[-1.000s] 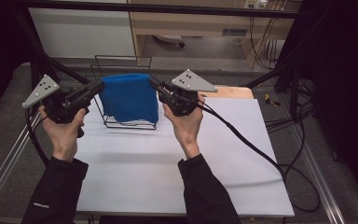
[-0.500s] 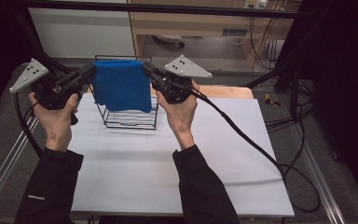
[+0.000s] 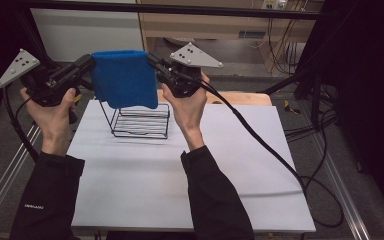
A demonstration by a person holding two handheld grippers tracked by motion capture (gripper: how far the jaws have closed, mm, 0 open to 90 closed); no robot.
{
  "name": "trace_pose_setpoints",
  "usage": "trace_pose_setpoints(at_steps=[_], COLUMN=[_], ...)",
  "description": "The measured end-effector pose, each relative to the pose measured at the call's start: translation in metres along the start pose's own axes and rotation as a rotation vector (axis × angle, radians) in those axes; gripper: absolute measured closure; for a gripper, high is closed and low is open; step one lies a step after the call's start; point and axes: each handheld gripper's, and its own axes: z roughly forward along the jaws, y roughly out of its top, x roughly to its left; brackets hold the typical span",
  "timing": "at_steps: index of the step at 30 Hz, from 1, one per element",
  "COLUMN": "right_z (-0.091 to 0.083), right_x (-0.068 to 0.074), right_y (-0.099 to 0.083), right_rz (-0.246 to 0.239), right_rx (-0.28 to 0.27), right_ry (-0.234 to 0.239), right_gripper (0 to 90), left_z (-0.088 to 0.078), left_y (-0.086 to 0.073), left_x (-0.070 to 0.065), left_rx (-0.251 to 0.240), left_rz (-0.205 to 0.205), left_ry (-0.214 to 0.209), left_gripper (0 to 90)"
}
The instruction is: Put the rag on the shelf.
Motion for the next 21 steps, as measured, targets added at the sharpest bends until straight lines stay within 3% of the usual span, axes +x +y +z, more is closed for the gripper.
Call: trace_pose_setpoints(at_steps=[21], right_z=[0.028], right_x=[-0.024], right_y=[0.028], right_rz=[0.023], right_rx=[-0.028], right_ry=[-0.011], right_gripper=[87.0], left_z=[0.027], left_y=[0.026], left_x=[0.017], left_rx=[-0.014], left_rz=[-0.011], left_ry=[0.022], left_gripper=[84.8])
